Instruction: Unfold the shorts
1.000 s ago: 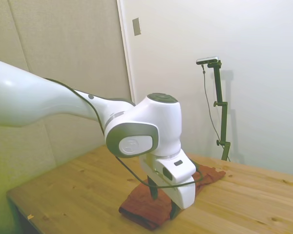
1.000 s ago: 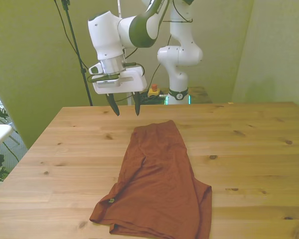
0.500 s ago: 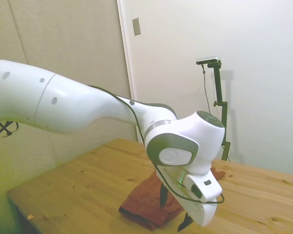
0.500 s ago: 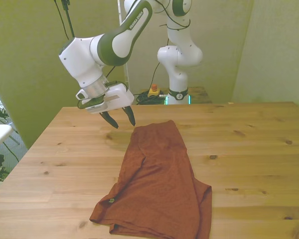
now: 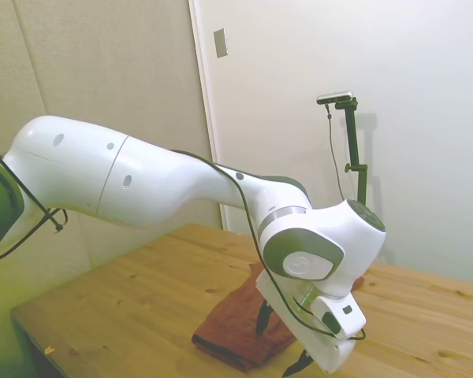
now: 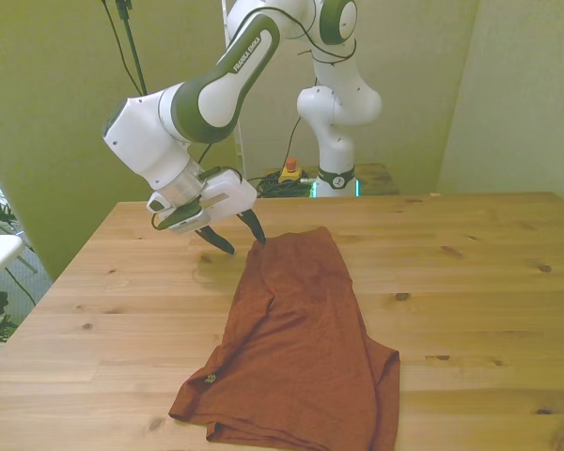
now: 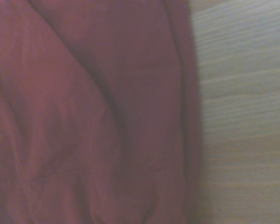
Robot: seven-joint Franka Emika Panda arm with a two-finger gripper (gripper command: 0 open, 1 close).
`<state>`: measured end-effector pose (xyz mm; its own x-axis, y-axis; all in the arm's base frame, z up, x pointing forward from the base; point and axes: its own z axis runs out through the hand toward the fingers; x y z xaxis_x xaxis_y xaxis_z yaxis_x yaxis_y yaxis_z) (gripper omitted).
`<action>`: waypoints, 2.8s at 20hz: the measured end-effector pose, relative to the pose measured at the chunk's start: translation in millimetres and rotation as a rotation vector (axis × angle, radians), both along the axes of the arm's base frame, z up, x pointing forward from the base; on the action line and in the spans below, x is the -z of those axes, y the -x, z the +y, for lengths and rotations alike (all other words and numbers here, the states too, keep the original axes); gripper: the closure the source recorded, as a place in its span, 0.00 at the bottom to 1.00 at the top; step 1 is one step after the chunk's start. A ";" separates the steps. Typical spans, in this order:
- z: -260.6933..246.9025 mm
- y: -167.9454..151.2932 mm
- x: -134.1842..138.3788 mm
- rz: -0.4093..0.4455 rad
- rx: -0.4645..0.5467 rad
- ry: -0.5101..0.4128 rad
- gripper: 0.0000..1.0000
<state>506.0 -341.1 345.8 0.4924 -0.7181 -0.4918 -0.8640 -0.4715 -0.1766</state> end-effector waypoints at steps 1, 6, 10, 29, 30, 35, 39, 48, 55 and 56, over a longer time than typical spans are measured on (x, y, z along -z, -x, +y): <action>1.9 -1.9 1.2 0.004 -0.017 -0.012 0.00; 13.6 -3.7 4.7 0.006 -0.073 -0.071 1.00; 16.7 -4.3 4.9 0.002 -0.088 -0.078 1.00; 17.9 -2.5 7.9 0.002 -0.096 -0.084 1.00; 18.0 -2.3 8.3 0.002 -0.096 -0.085 1.00; 16.9 -1.5 5.6 -0.004 -0.098 -0.083 1.00; 17.5 -1.8 -6.0 -0.020 -0.101 -0.078 1.00; 98.4 -39.8 -88.4 -0.113 -0.197 -0.063 1.00; 211.0 -76.9 -126.1 -0.117 -0.307 -0.051 1.00; 227.6 -78.8 -128.9 -0.116 -0.325 -0.050 1.00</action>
